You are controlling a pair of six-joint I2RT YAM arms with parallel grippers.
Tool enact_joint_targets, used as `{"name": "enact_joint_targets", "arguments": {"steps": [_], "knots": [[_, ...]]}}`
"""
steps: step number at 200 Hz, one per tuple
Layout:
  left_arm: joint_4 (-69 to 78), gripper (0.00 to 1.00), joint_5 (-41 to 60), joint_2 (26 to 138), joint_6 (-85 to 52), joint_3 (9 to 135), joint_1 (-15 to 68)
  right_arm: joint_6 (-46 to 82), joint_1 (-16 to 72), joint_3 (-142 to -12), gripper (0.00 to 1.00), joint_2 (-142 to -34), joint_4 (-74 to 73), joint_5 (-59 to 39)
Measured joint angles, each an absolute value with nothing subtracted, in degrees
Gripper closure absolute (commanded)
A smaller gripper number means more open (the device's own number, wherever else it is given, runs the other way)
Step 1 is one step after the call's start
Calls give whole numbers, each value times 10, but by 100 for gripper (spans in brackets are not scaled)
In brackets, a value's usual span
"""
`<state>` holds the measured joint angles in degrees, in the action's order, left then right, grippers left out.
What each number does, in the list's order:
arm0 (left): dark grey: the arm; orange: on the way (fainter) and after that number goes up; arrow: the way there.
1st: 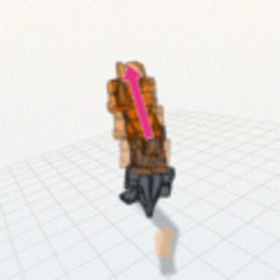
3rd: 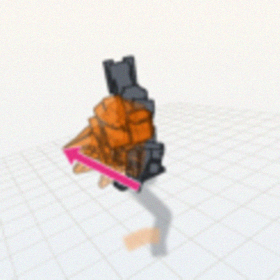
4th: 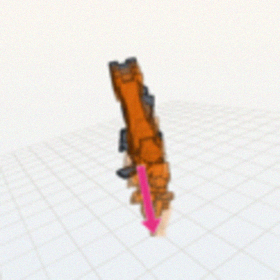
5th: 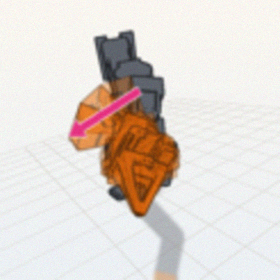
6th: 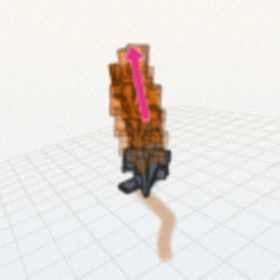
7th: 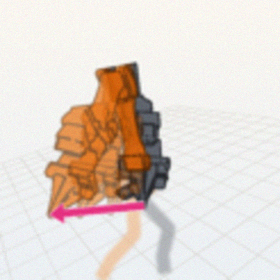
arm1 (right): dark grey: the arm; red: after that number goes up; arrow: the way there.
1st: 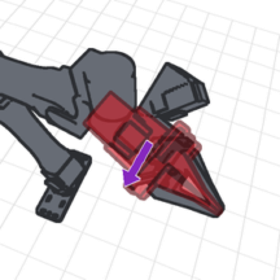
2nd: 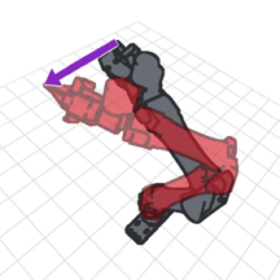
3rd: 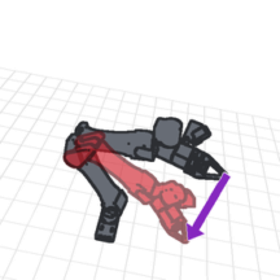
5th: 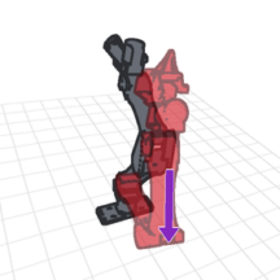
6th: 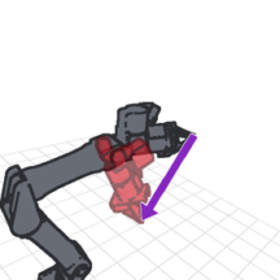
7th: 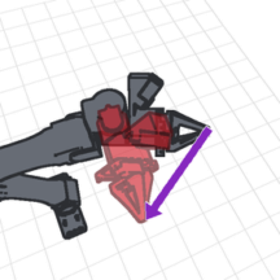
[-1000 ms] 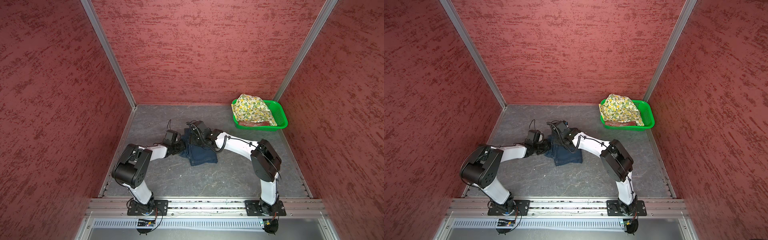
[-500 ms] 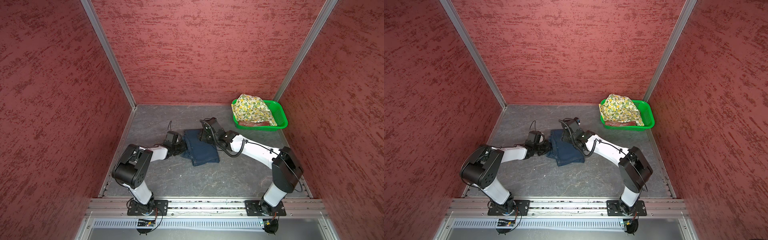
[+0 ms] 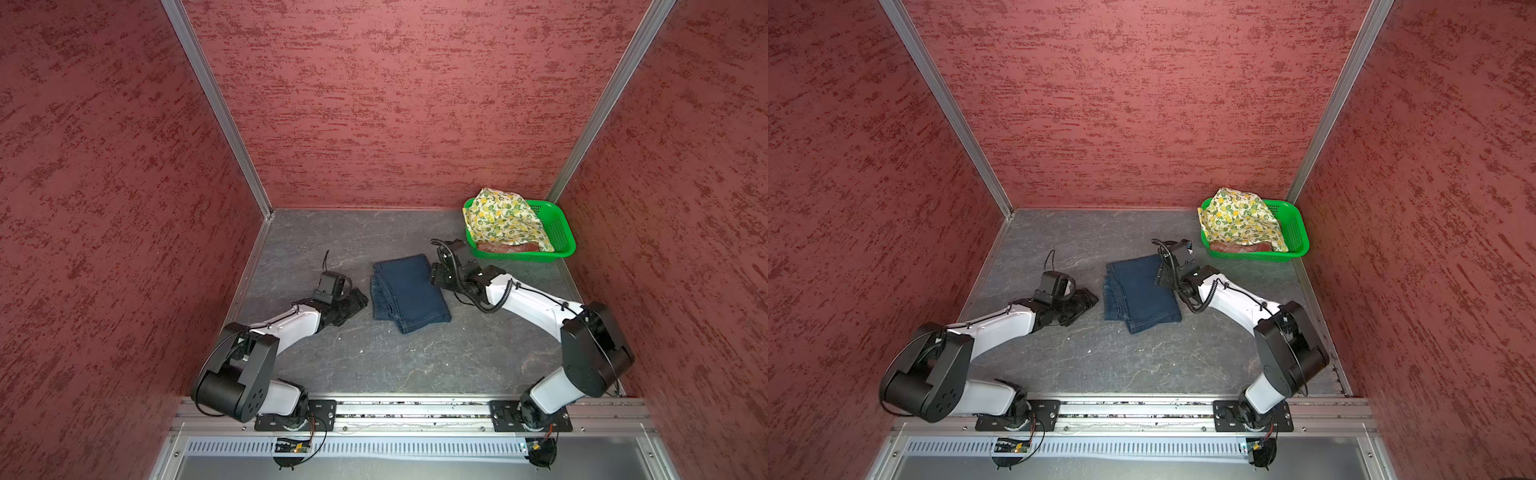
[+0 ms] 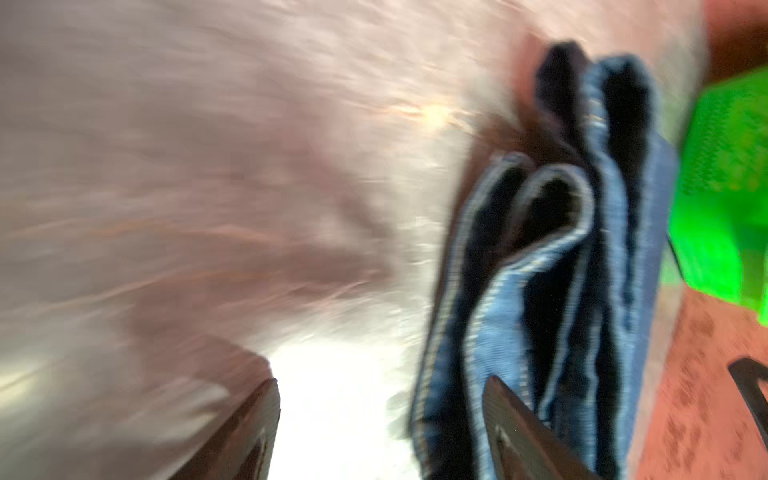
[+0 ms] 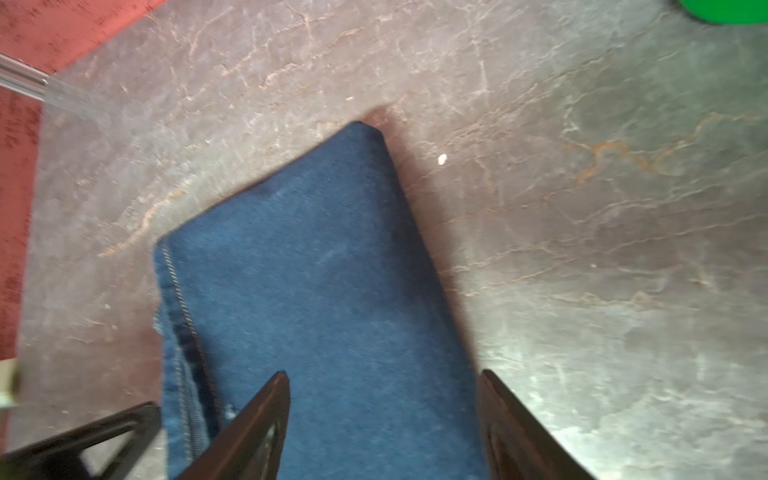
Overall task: Fold and stack the skirts
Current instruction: 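Press the folded stack flat with the right gripper while the left holds the edge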
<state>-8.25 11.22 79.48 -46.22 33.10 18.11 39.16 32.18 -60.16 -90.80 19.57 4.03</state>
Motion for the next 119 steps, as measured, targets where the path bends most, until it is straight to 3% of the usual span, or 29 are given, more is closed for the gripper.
{"name": "enact_joint_targets", "arguments": {"steps": [70,119], "knots": [[-83,16,139,846,-425,403,193,352,319,-573,30,-909,163,5],[-57,38,155,915,-408,428,224,320,320,-570,33,-909,146,-8]]}}
